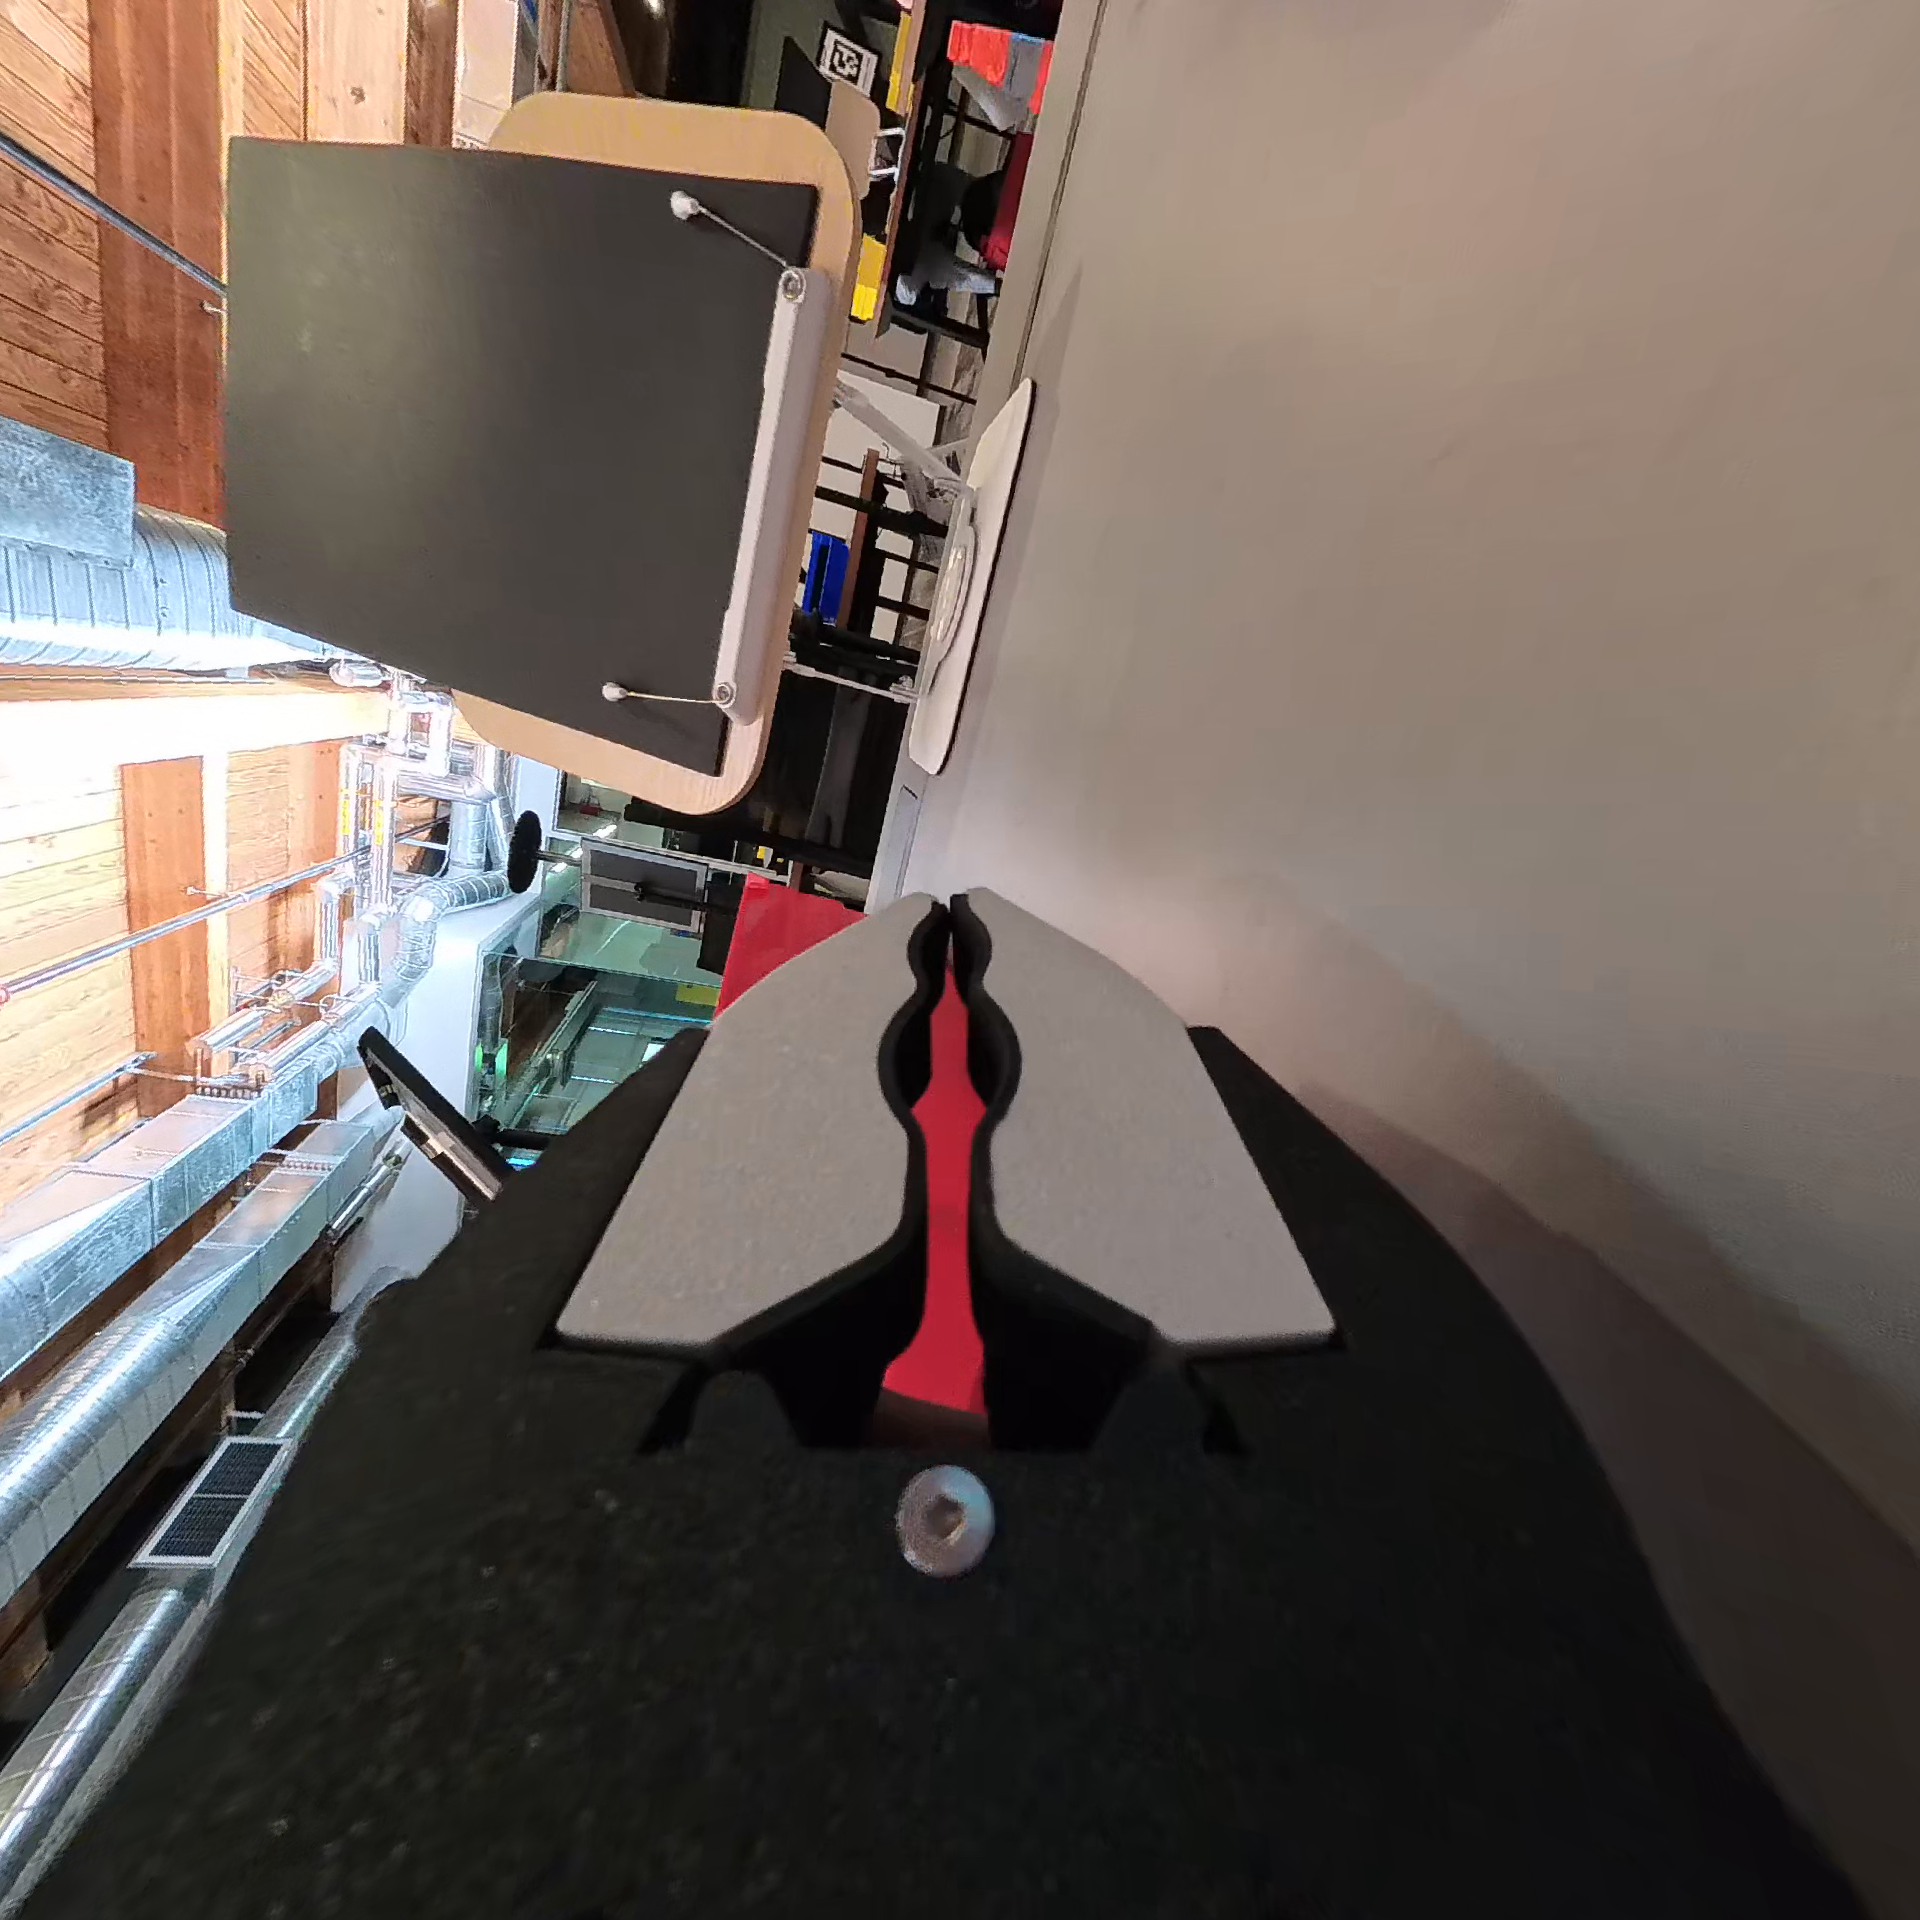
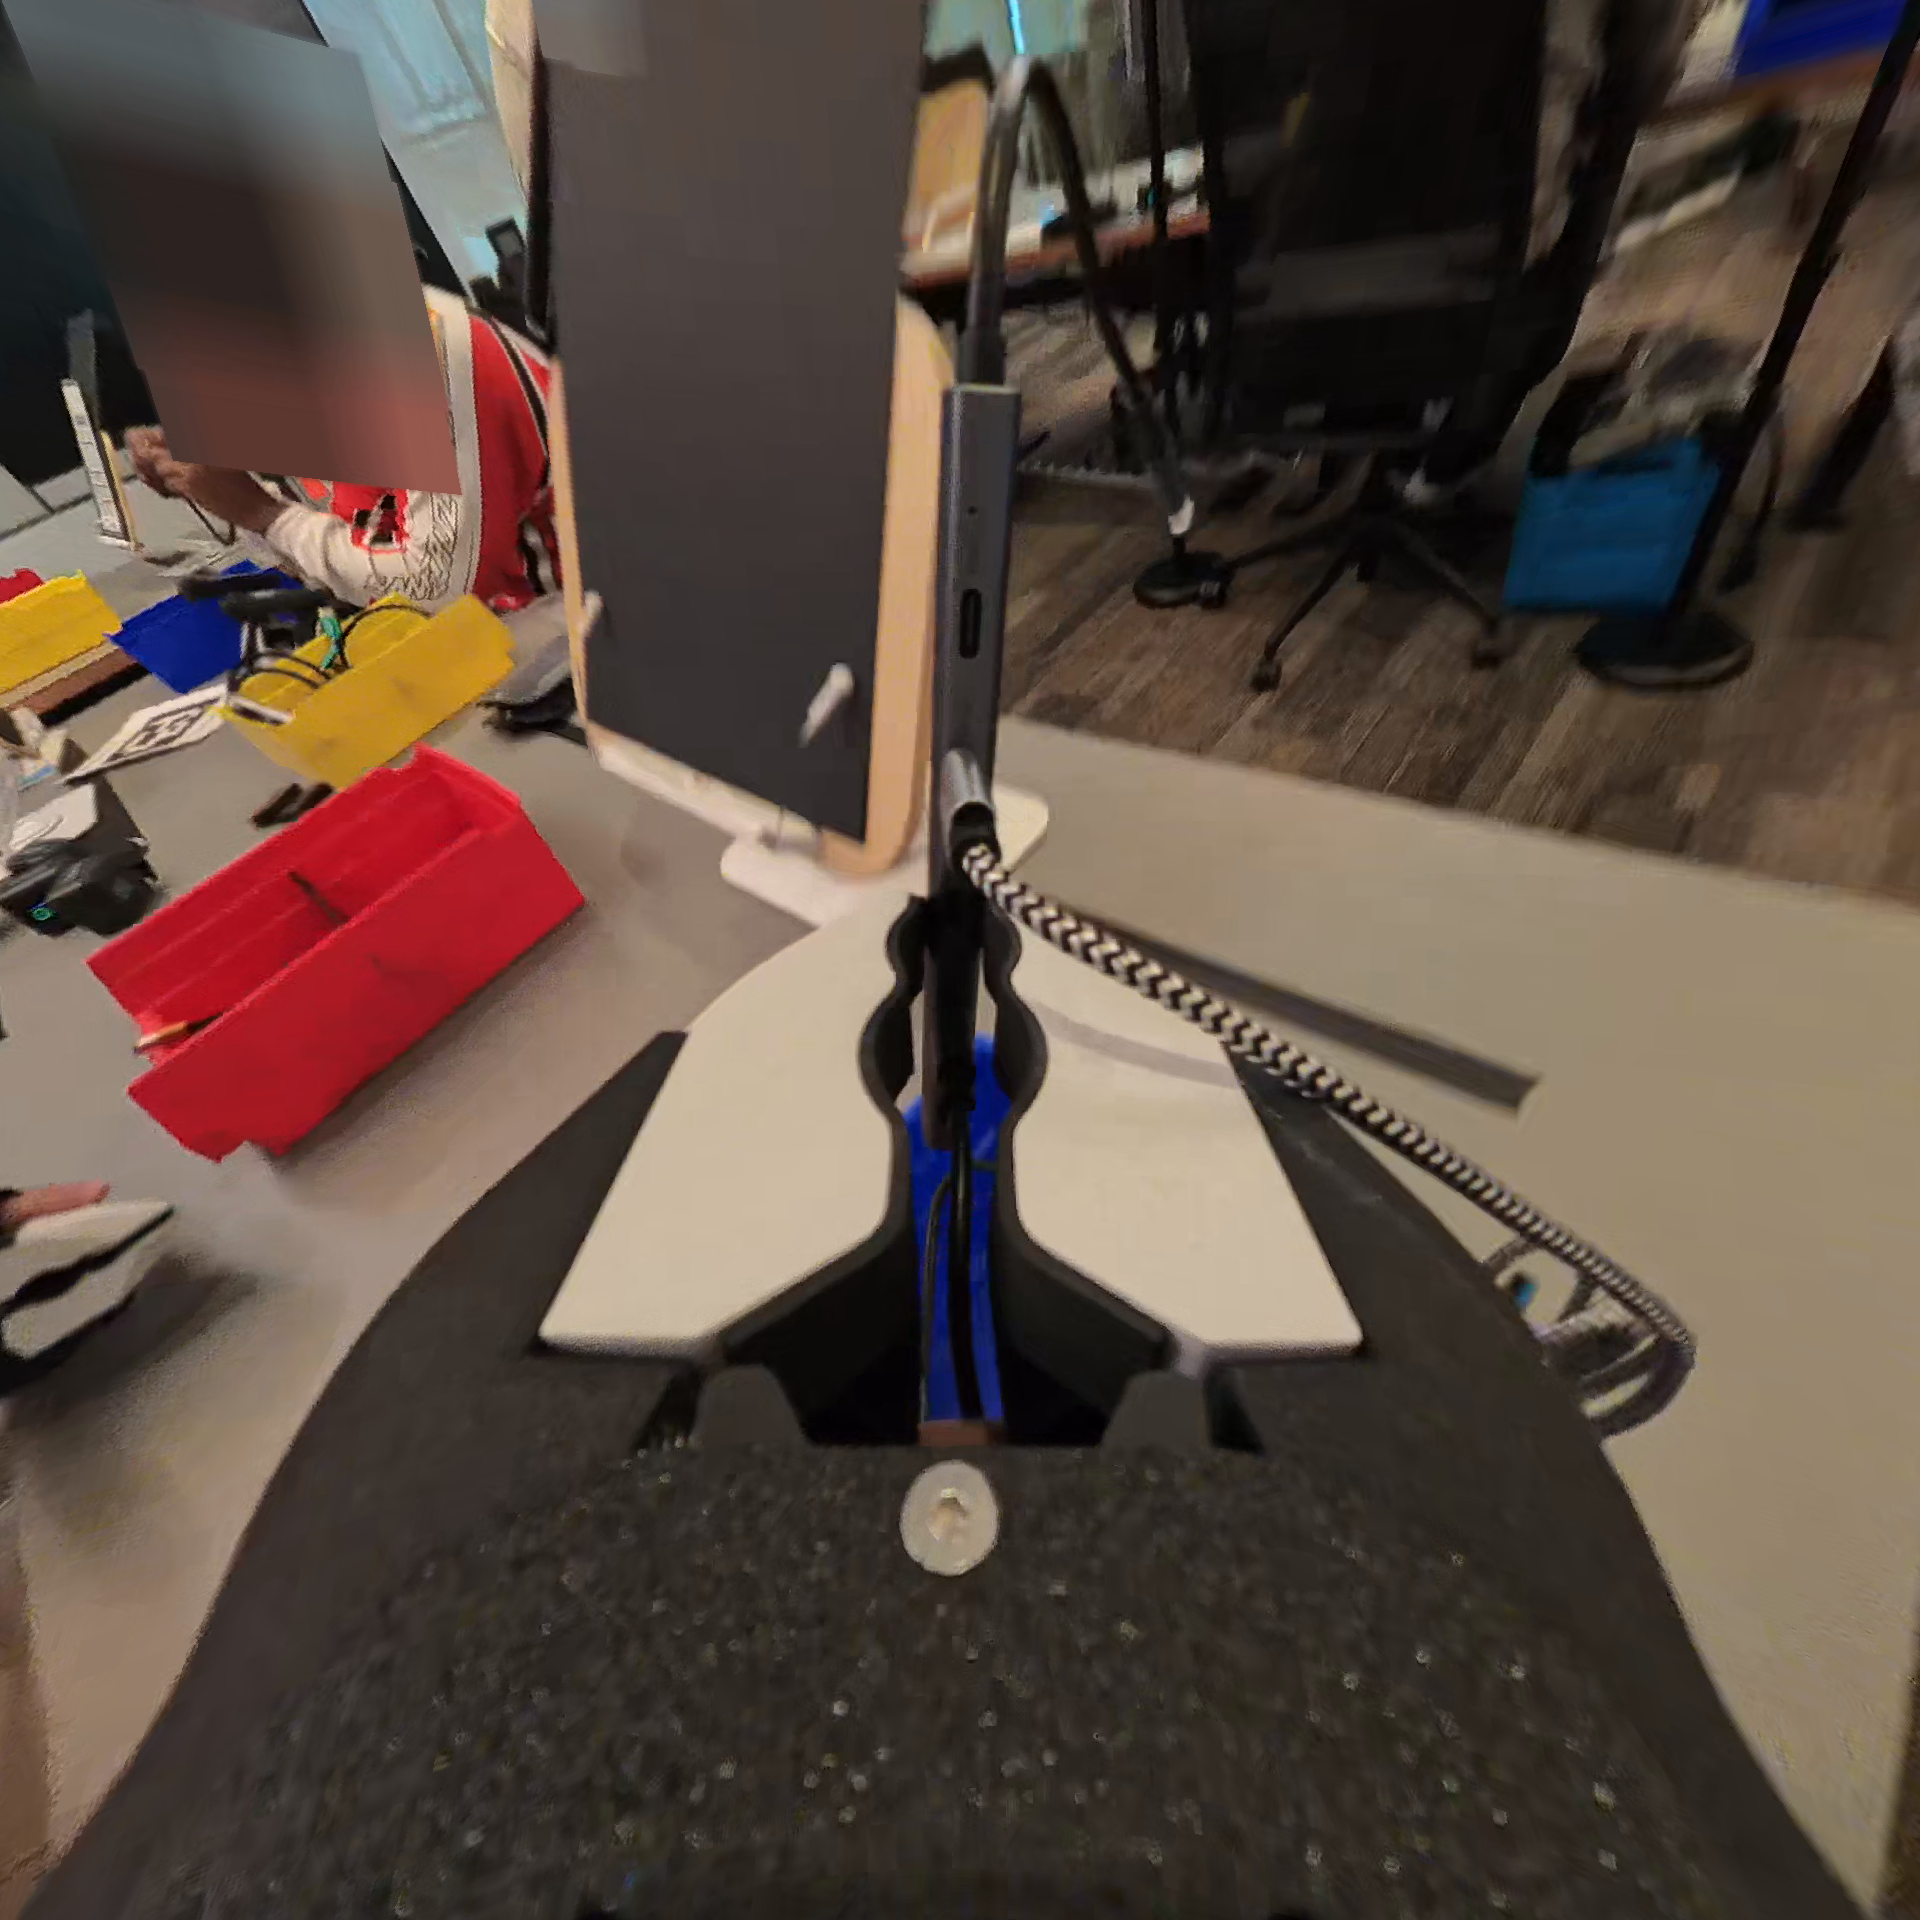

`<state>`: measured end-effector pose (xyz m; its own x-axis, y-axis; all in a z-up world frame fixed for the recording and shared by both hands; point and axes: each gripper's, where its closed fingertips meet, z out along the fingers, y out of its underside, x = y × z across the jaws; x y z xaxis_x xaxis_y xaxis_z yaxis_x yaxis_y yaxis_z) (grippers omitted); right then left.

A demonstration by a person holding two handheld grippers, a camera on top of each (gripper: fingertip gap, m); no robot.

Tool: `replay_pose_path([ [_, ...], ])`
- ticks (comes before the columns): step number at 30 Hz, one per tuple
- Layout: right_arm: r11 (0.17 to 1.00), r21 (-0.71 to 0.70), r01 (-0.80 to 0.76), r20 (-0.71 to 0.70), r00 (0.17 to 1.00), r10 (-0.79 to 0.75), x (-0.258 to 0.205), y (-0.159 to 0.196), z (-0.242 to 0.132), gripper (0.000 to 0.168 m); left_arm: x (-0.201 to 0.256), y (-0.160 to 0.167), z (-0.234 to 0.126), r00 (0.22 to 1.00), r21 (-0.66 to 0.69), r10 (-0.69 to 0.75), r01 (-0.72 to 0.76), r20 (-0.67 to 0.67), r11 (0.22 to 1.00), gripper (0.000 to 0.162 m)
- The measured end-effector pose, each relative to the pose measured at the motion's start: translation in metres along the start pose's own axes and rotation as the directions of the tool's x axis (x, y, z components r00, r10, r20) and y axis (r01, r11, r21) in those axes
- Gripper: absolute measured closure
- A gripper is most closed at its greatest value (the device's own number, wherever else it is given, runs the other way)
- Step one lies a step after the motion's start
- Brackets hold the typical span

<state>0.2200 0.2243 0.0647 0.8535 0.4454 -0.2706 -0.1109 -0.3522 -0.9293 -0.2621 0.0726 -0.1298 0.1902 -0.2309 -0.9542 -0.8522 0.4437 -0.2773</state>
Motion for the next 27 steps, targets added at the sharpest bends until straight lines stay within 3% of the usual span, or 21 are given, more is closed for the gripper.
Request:
replay_pose_path([
  [3, 0.993, -0.099, -0.07, 0.03, 0.997, 0.073, 0.014, 0.059, 0.001, 0.158, 0.001, -0.001, 0.0, 1.0, 0.002, 0.004, -0.004, -0.005, 1.0, 0.162],
  [8, 0.944, -0.33, -0.014, 0.073, 0.996, 0.04, 0.013, 0.122, -0.003, 0.158, 0.006, -0.002, 0.003, 1.0, 0.009, 0.006, -0.005, -0.021, 1.0, 0.162],
  [12, 0.812, -0.579, 0.076, 0.071, 0.997, -0.042, 0.015, 0.172, 0.002, 0.158, 0.012, -0.005, 0.005, 0.999, 0.017, 0.01, -0.009, -0.041, 1.0, 0.162],
  [15, 0.731, -0.668, 0.136, 0.076, 0.99, -0.114, 0.02, 0.188, 0.016, 0.158, 0.015, -0.008, 0.007, 0.999, 0.021, 0.022, -0.021, -0.049, 1.0, 0.162],
  [20, 0.492, -0.851, 0.184, 0.079, 0.971, -0.227, 0.045, 0.227, 0.037, 0.157, 0.019, -0.008, 0.007, 0.997, 0.022, 0.056, -0.055, -0.051, 0.998, 0.162],
  [22, 0.487, -0.865, 0.123, 0.044, 0.984, -0.17, 0.046, 0.231, 0.046, 0.156, 0.018, -0.007, 0.007, 0.997, 0.017, 0.065, -0.064, -0.049, 0.998, 0.162],
  [27, 0.574, -0.814, 0.088, 0.013, 0.991, -0.133, 0.029, 0.214, 0.041, 0.122, 0.016, 0.005, 0.002, 0.998, -0.006, 0.03, -0.03, -0.053, 1.0, 0.162],
])
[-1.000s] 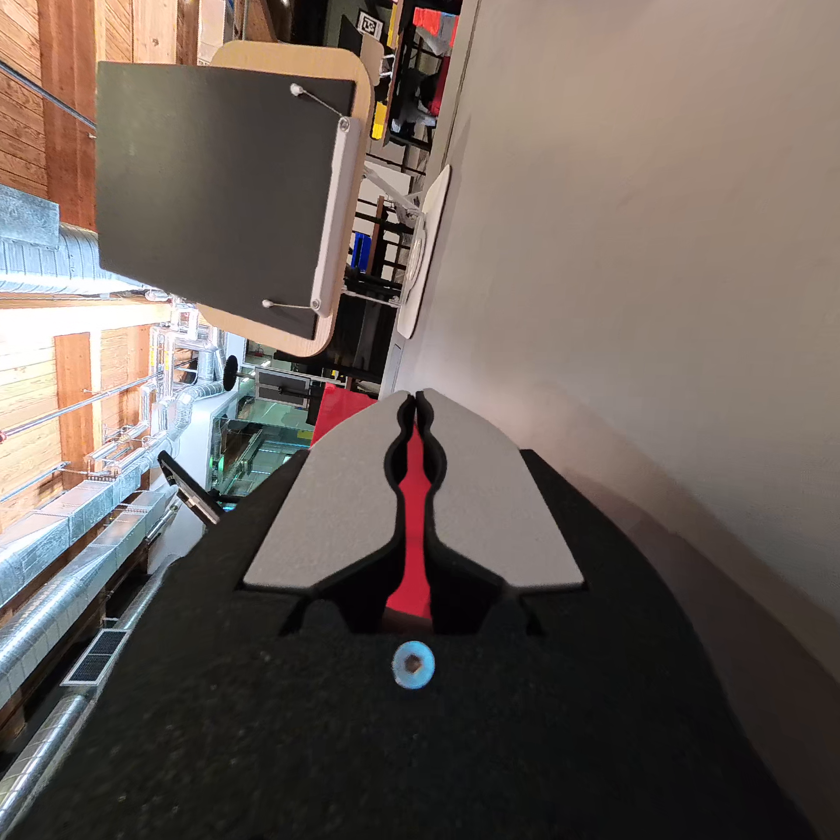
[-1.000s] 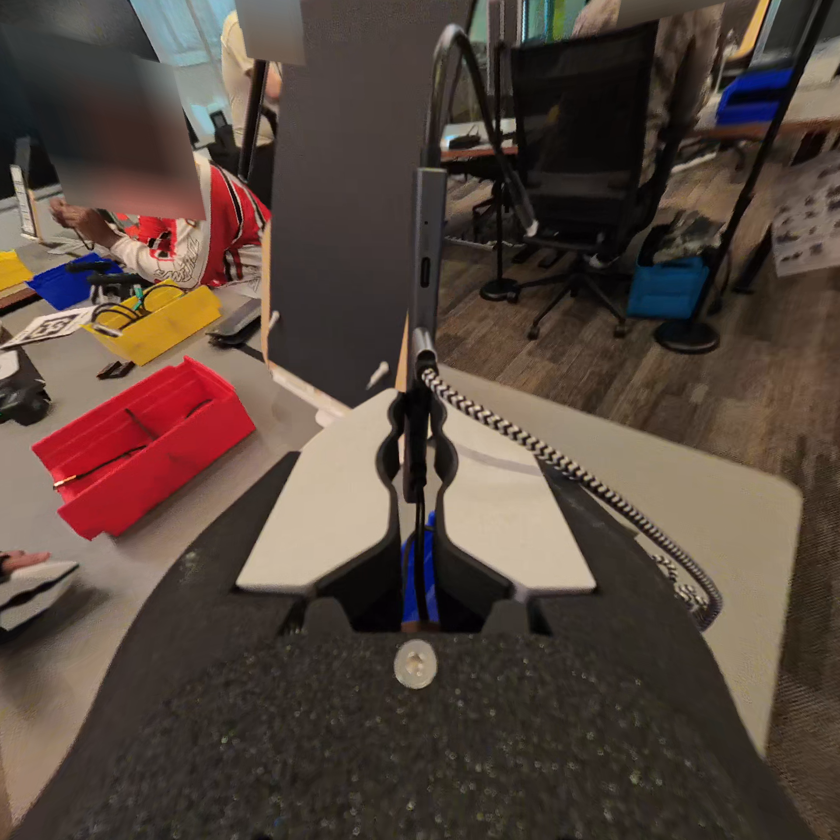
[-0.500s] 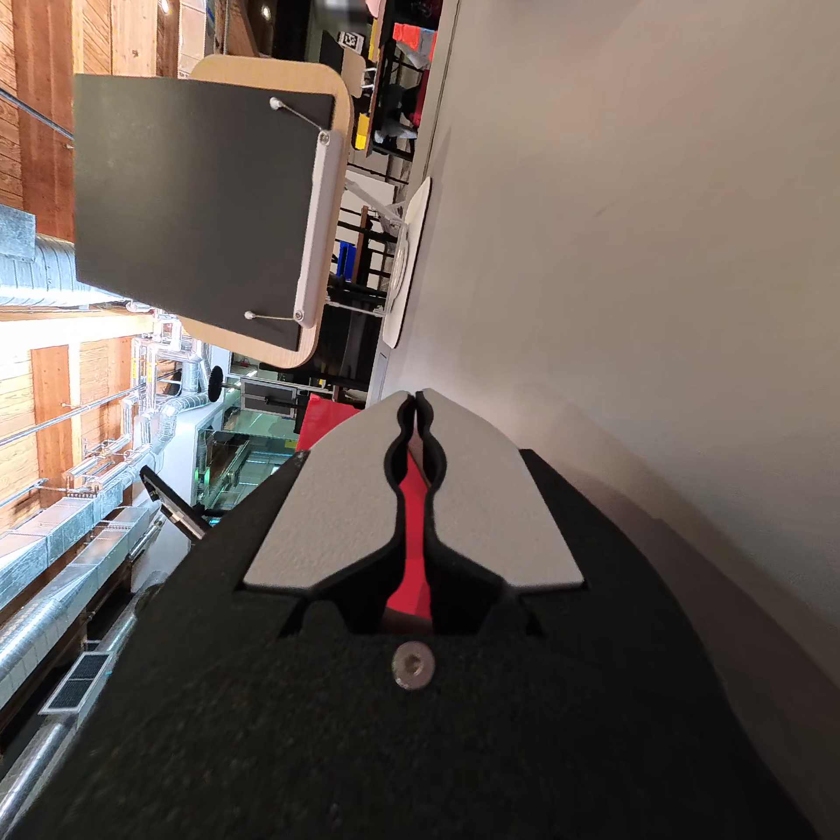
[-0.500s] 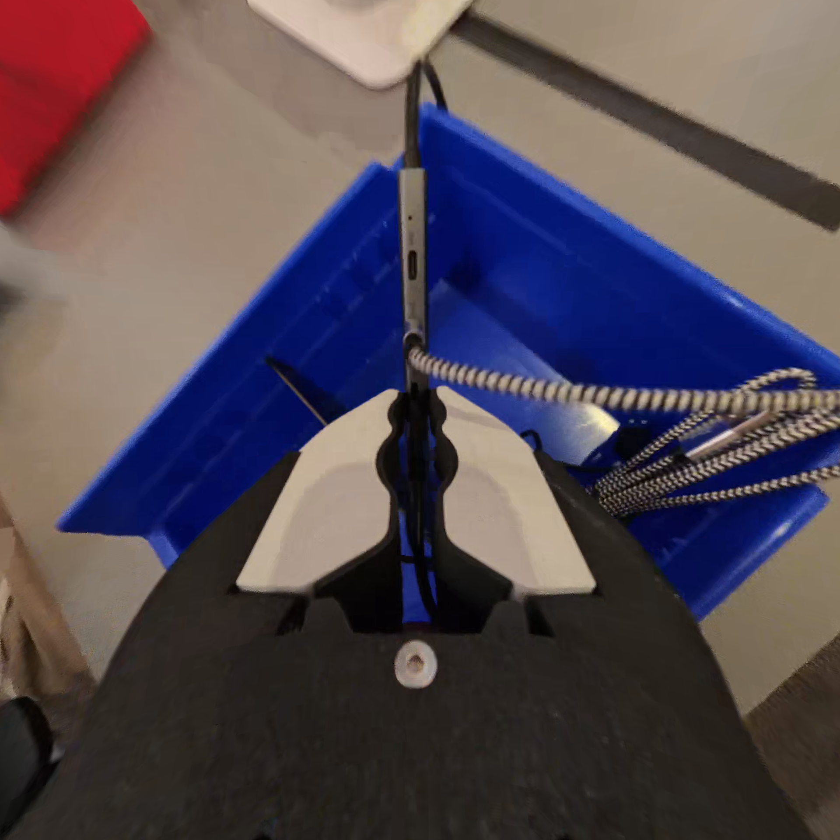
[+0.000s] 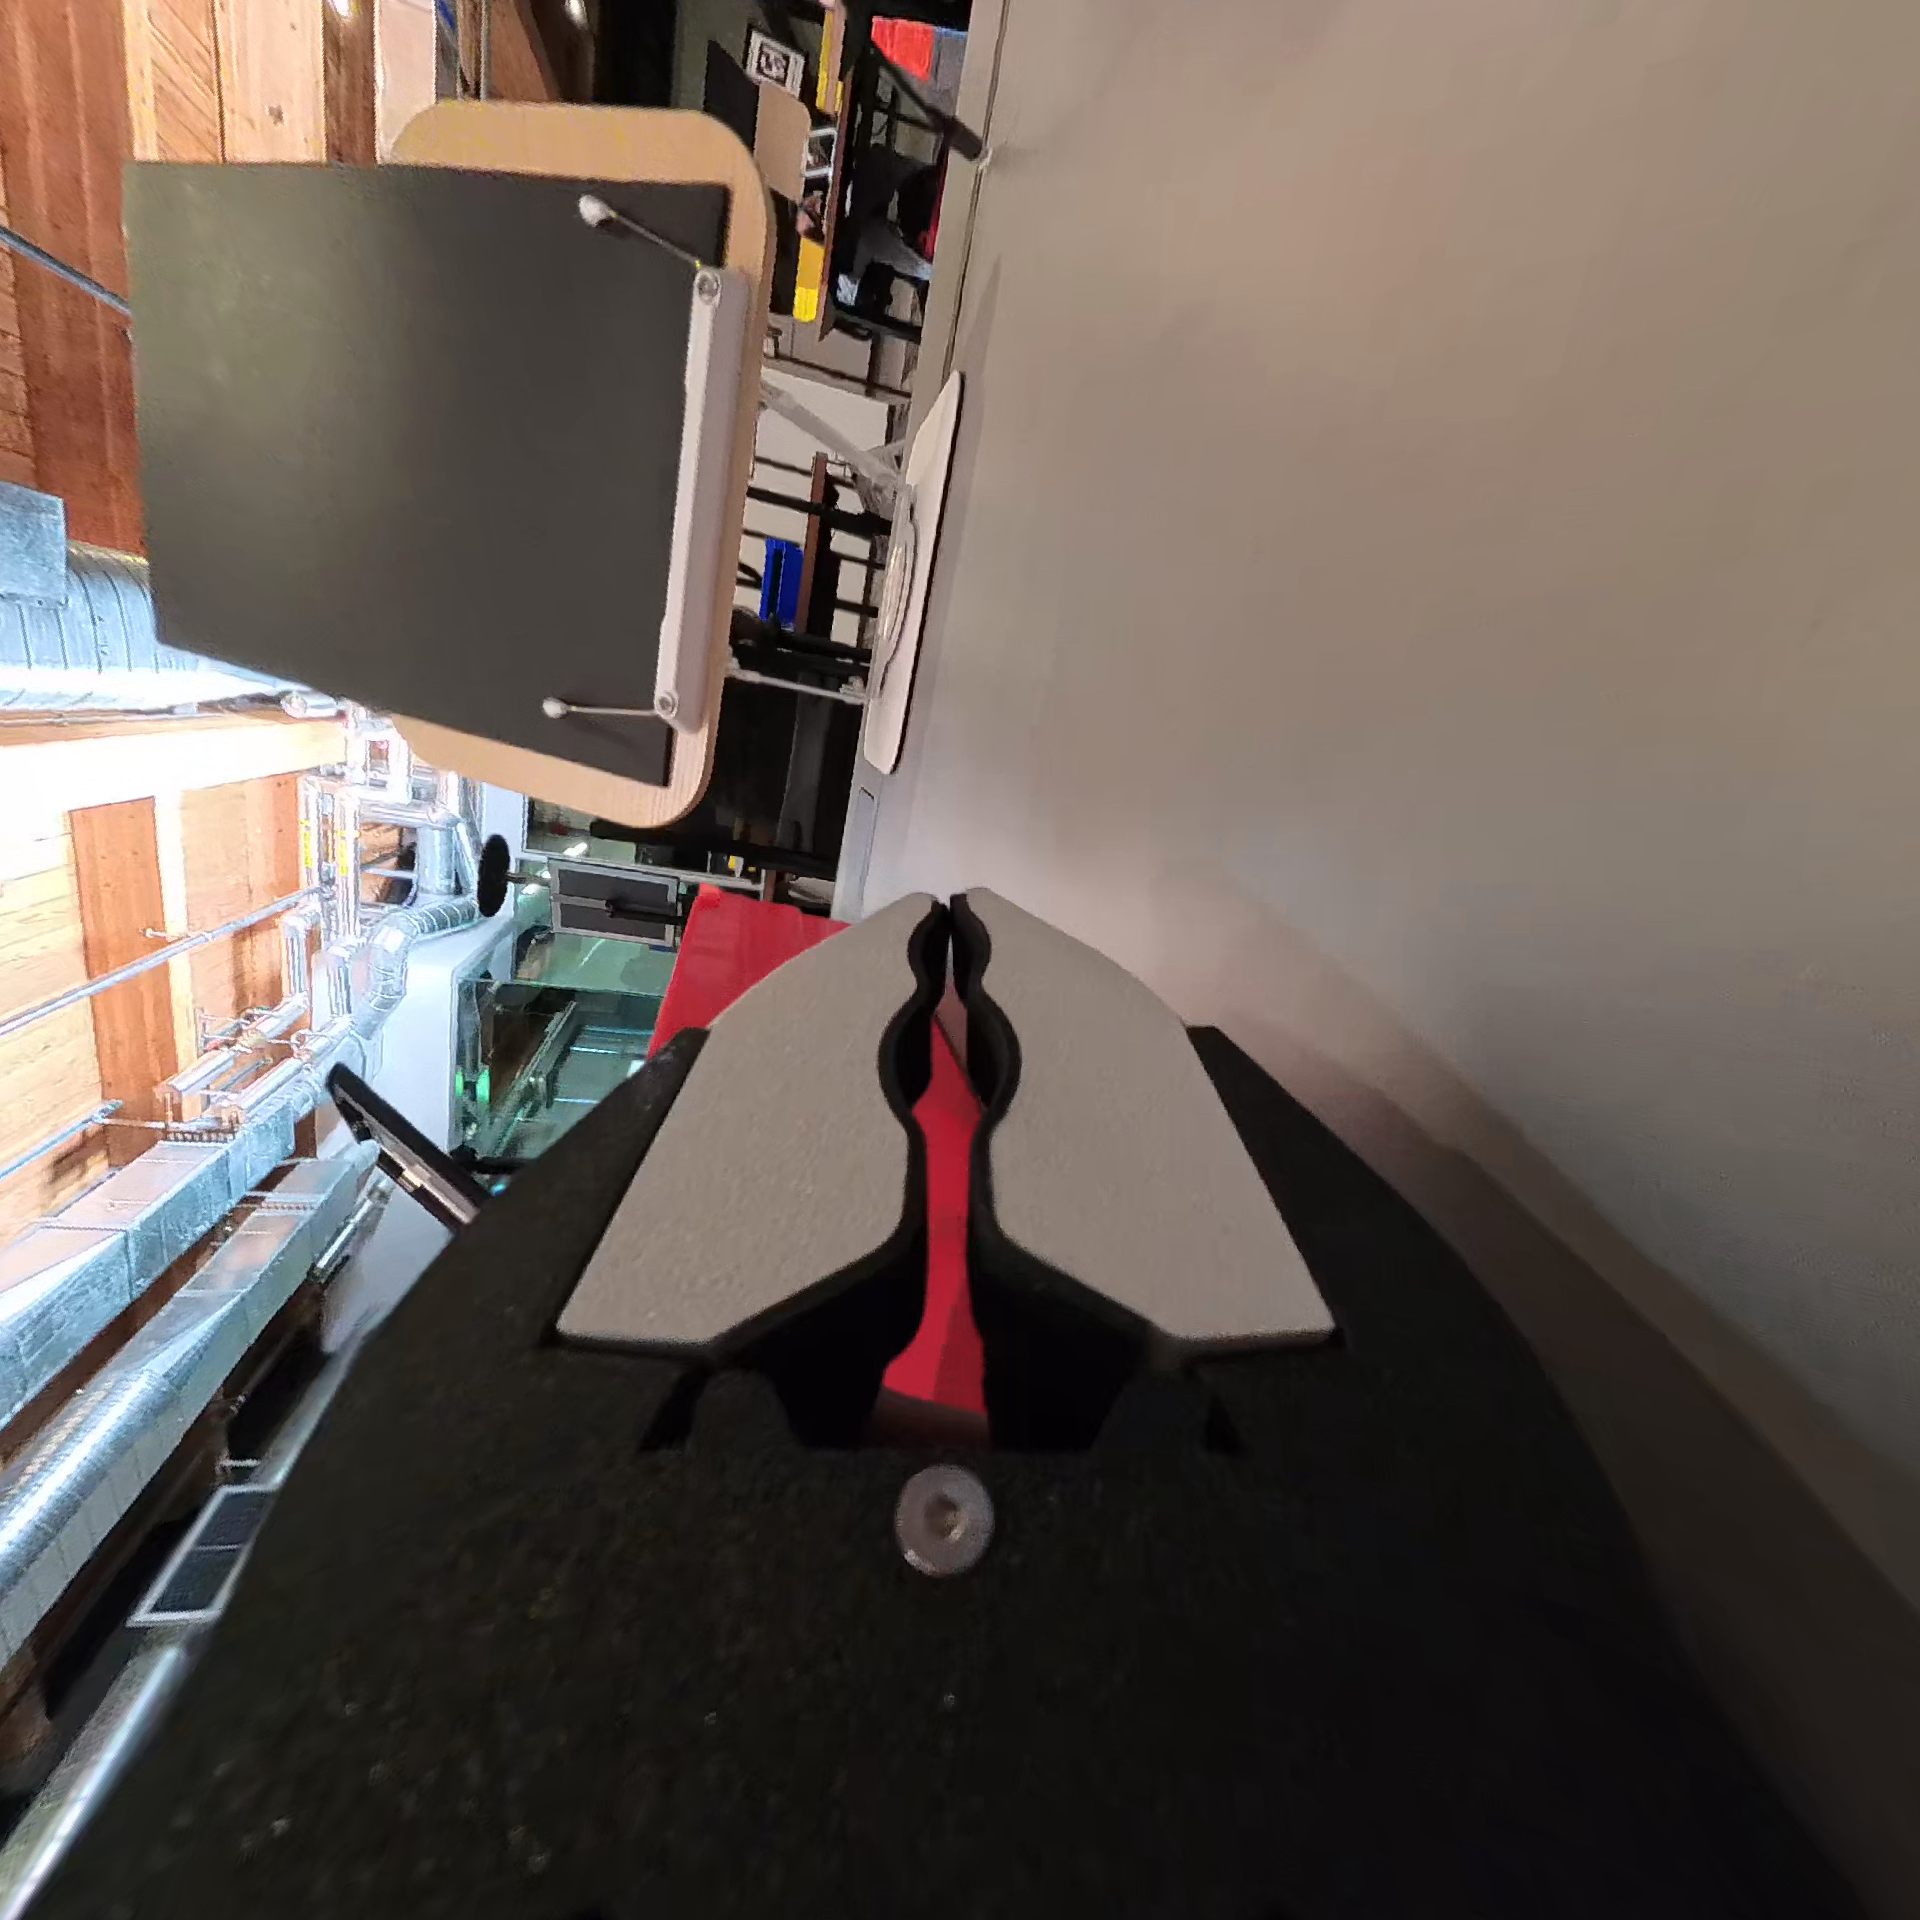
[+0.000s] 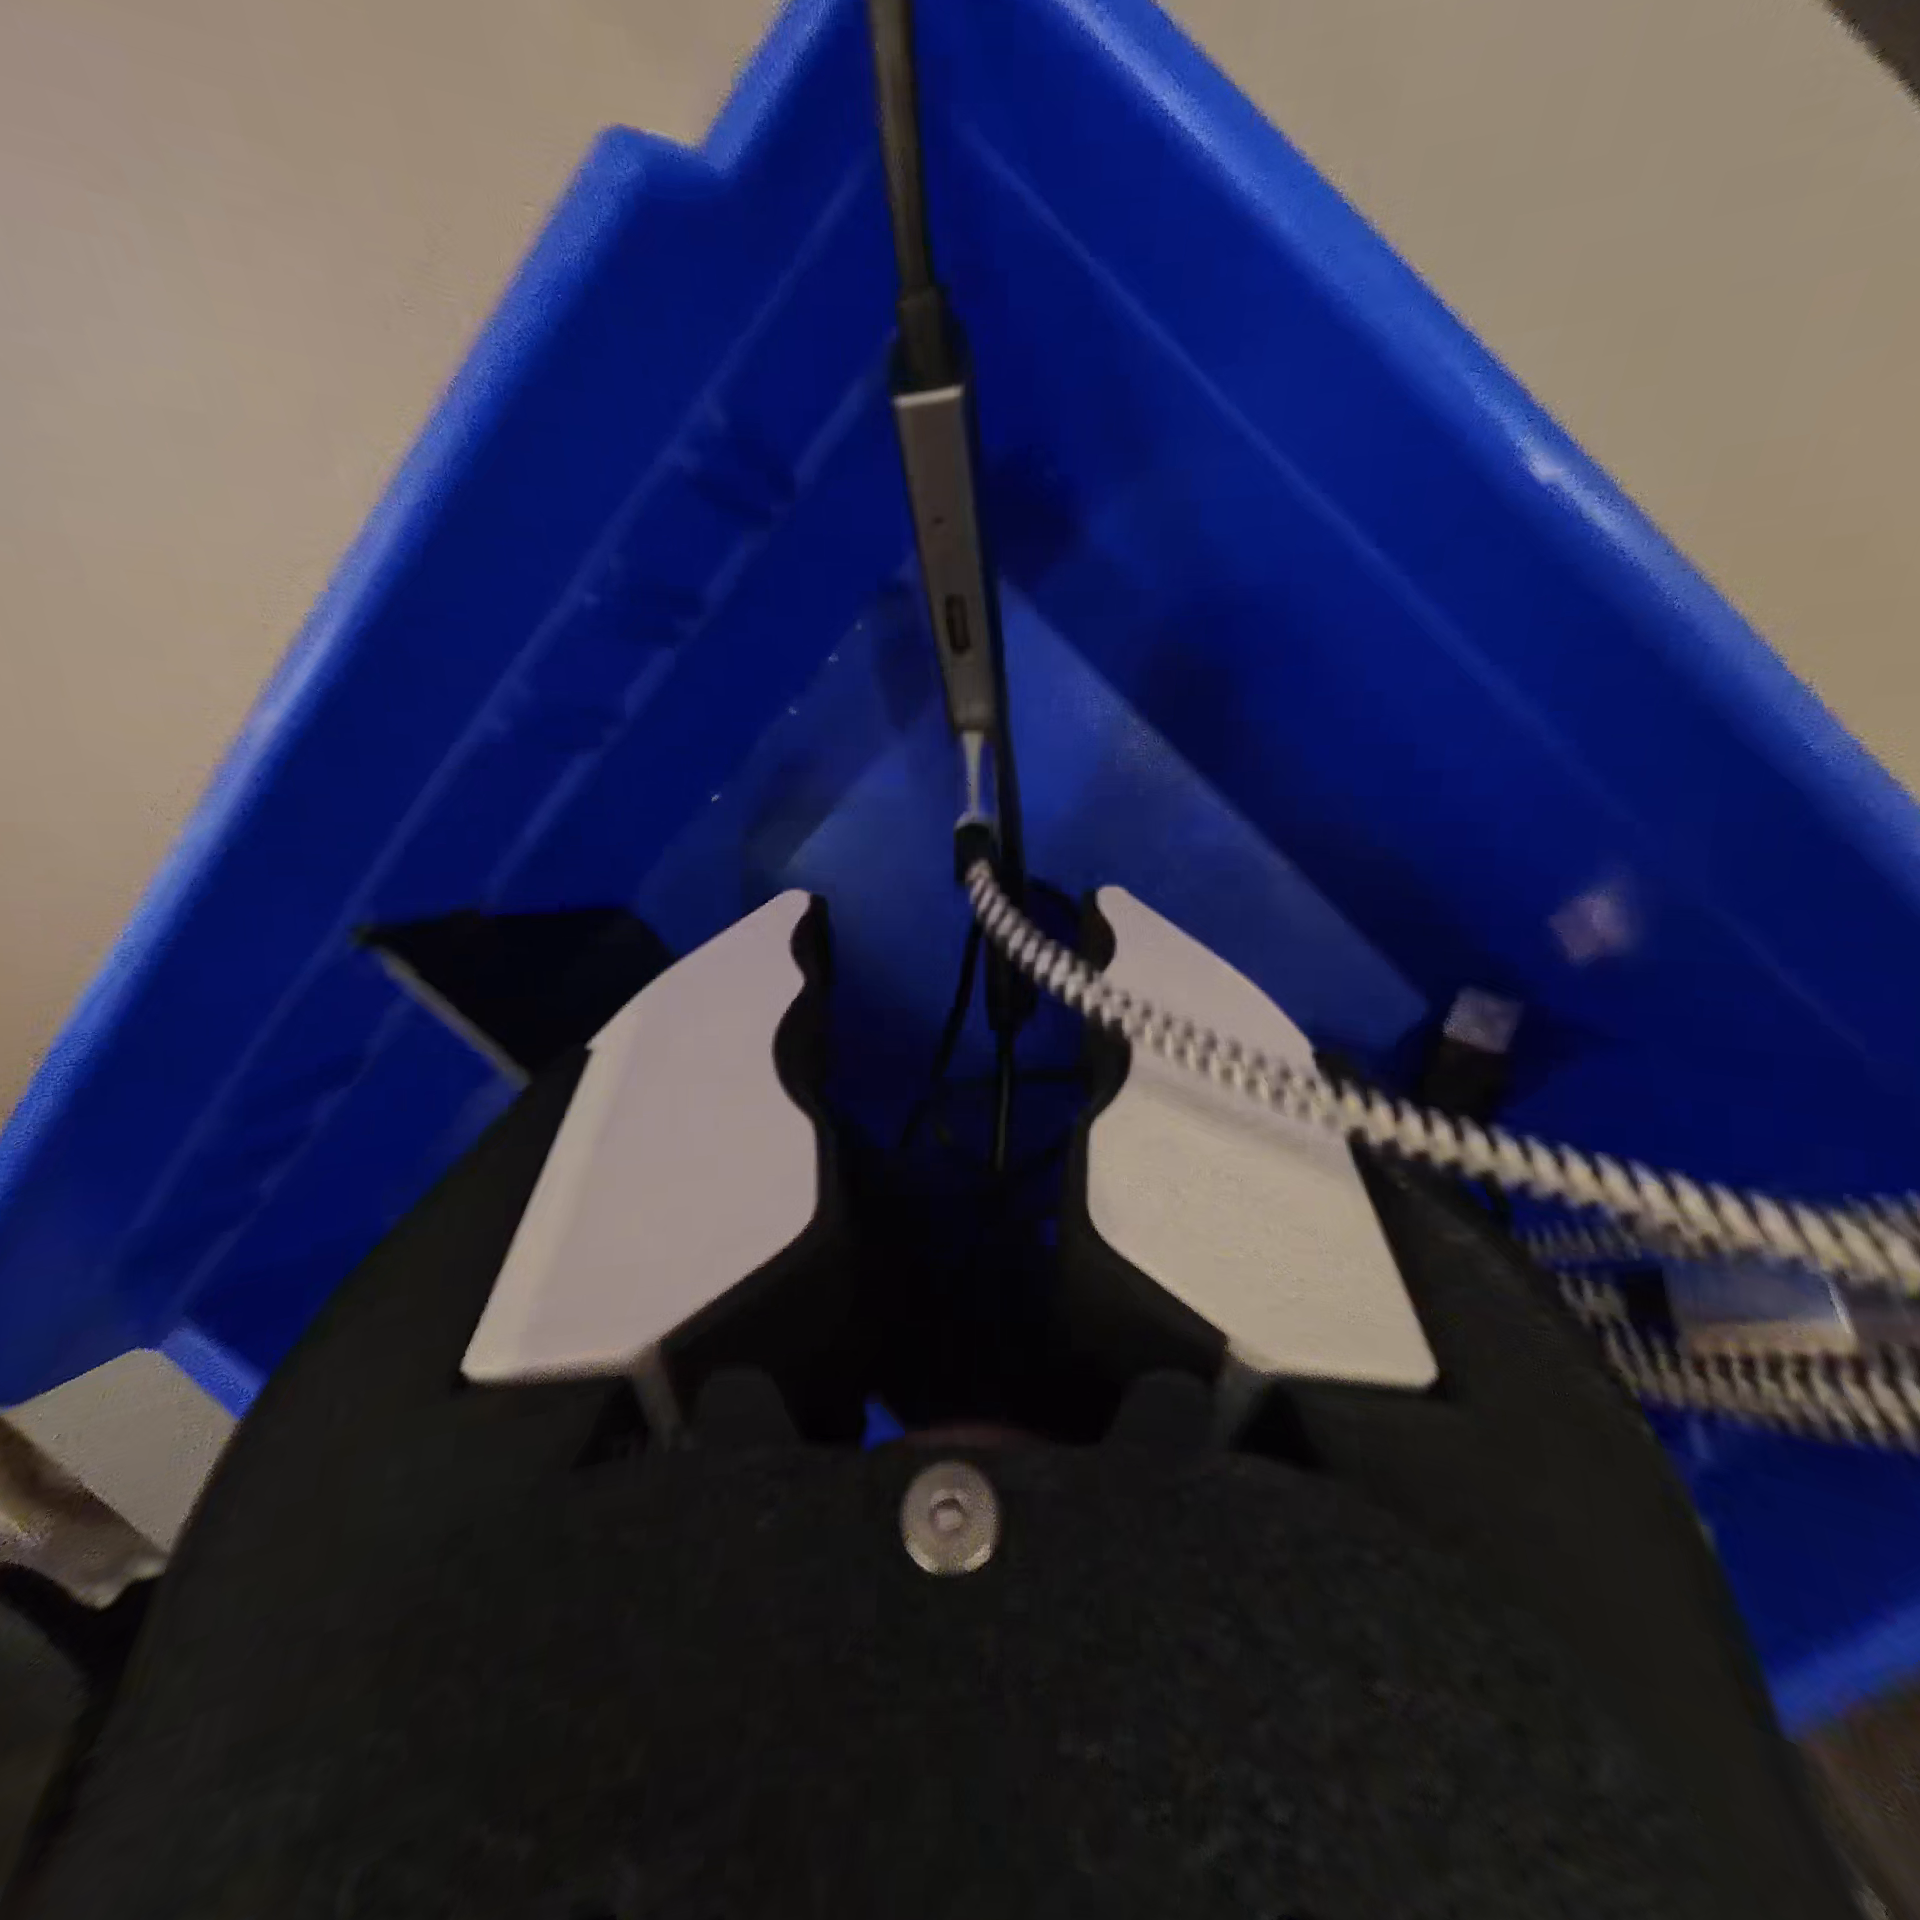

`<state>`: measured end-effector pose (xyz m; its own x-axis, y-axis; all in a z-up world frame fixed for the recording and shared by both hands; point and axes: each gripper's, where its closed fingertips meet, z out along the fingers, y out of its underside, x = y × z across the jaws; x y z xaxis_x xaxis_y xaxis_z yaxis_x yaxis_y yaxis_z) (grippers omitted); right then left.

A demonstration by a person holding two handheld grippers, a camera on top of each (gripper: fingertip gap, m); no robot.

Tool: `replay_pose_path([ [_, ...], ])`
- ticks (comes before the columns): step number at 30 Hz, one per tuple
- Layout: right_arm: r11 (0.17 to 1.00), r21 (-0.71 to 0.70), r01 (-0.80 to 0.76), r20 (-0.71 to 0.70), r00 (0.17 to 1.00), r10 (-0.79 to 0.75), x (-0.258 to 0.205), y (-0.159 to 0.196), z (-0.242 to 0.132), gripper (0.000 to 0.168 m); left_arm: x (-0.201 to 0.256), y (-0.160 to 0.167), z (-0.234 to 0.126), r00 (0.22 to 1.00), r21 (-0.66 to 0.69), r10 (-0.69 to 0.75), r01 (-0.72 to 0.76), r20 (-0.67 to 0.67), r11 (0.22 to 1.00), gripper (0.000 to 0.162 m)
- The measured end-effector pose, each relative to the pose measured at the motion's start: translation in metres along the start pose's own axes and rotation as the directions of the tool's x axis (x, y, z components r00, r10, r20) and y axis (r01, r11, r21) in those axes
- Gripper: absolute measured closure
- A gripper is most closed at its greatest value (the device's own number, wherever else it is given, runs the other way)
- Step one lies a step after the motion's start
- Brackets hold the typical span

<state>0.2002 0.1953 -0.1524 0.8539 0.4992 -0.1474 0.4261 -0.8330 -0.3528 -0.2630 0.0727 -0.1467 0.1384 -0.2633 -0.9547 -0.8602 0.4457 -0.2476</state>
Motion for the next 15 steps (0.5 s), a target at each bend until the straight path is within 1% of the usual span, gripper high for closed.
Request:
replay_pose_path([
  [2, 0.999, 0.044, -0.011, -0.063, 0.998, 0.013, -0.003, 0.007, -0.025, 0.114, -0.001, 0.007, -0.002, 0.999, -0.016, -0.039, 0.039, -0.008, 0.999, 0.162],
  [4, 0.99, 0.127, -0.065, -0.138, 0.987, 0.083, -0.007, 0.017, -0.057, 0.119, -0.005, 0.012, -0.005, 0.993, -0.043, -0.116, 0.115, -0.013, 0.992, 0.162],
  [6, 0.957, 0.266, -0.113, -0.191, 0.967, 0.167, -0.027, 0.029, -0.091, 0.122, -0.014, 0.016, -0.013, 0.973, -0.083, -0.232, 0.23, -0.018, 0.97, 0.161],
  [7, 0.925, 0.359, -0.123, -0.208, 0.956, 0.208, -0.041, 0.034, -0.107, 0.125, -0.019, 0.015, -0.018, 0.953, -0.097, -0.303, 0.299, -0.024, 0.949, 0.161],
  [9, 0.831, 0.545, -0.114, -0.209, 0.941, 0.266, -0.08, 0.049, -0.13, 0.125, -0.029, 0.012, -0.03, 0.874, -0.116, -0.483, 0.475, -0.052, 0.872, 0.158],
  [11, 0.691, 0.714, -0.107, -0.193, 0.92, 0.342, -0.119, 0.069, -0.139, 0.131, -0.033, 0.015, -0.045, 0.745, -0.145, -0.662, 0.649, -0.08, 0.747, 0.153],
  [13, 0.534, 0.829, -0.164, -0.123, 0.879, 0.461, -0.149, 0.098, -0.129, 0.134, -0.032, 0.026, -0.062, 0.599, -0.178, -0.796, 0.777, -0.087, 0.604, 0.149],
  [14, 0.465, 0.861, -0.206, -0.079, 0.849, 0.522, -0.162, 0.116, -0.118, 0.137, -0.029, 0.036, -0.07, 0.535, -0.208, -0.841, 0.817, -0.079, 0.538, 0.148],
  [15, 0.37, 0.895, -0.25, -0.024, 0.8, 0.599, -0.17, 0.135, -0.109, 0.142, -0.025, 0.047, -0.077, 0.473, -0.243, -0.879, 0.847, -0.064, 0.474, 0.147],
])
